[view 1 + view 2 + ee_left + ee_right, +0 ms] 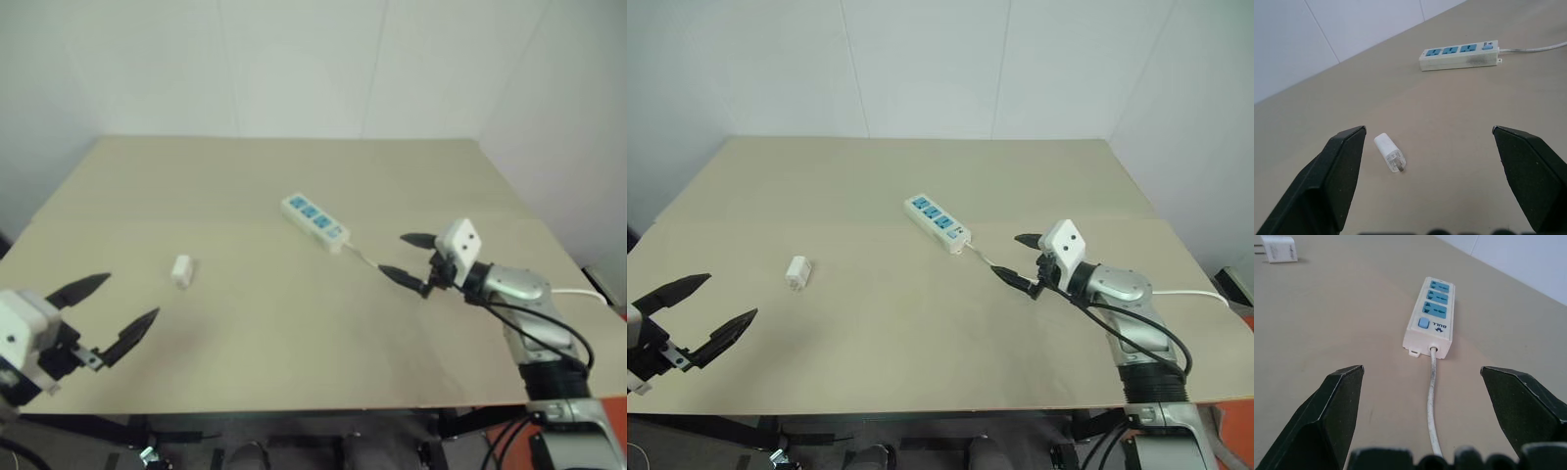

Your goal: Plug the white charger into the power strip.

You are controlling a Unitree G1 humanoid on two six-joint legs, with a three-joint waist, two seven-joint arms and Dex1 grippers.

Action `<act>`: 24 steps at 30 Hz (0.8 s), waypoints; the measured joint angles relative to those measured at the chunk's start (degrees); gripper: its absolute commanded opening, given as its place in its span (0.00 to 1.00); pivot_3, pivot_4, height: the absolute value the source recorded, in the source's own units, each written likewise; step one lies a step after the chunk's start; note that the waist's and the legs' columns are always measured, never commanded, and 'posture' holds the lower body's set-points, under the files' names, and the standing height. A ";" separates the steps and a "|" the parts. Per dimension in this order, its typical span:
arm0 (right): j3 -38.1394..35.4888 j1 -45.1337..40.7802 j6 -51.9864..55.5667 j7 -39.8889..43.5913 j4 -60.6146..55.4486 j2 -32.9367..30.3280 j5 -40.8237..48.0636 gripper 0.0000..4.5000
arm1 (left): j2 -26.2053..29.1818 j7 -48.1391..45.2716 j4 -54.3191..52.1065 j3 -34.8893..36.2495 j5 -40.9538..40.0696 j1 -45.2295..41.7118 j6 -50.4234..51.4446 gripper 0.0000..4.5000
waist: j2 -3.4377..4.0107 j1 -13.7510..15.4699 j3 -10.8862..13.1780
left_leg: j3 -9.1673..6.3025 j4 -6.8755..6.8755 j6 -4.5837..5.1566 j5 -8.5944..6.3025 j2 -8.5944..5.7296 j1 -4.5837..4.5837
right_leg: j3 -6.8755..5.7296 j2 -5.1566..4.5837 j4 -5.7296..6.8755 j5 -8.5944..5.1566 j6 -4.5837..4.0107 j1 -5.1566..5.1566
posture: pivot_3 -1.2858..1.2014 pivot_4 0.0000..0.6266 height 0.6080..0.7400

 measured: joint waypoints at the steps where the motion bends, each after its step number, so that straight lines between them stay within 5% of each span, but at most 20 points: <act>1: 0.00 0.04 0.00 0.01 0.00 0.00 0.00 1.00 | 0.00 0.00 0.00 -0.02 0.00 0.01 0.00 1.00 | 0.00 0.00 0.00 | 0.00 0.00 0.00 0.00 0.00 0.00 | 0.00 0.00 0.00 0.00 0.00 0.00 | 0.52 0.24 1.00; 15: 0.11 0.05 -0.65 -0.40 1.18 -0.04 -1.01 1.00 | 0.00 0.14 -1.25 -0.12 -0.39 0.85 0.15 1.00 | 0.00 -0.02 0.00 | 0.02 0.00 0.00 0.00 0.00 0.01 | 0.02 0.00 0.00 0.01 0.01 0.00 | 0.52 0.24 1.00; 24: 6.18 -9.01 -0.51 -11.05 13.24 10.34 -9.10 1.00 | 0.17 0.55 -1.80 -0.69 -0.40 -0.03 0.21 1.00 | 0.00 -0.44 0.00 | 0.03 -0.01 0.00 0.00 0.01 0.03 | 0.08 0.05 0.04 0.04 0.00 -0.05 | 0.52 0.24 1.00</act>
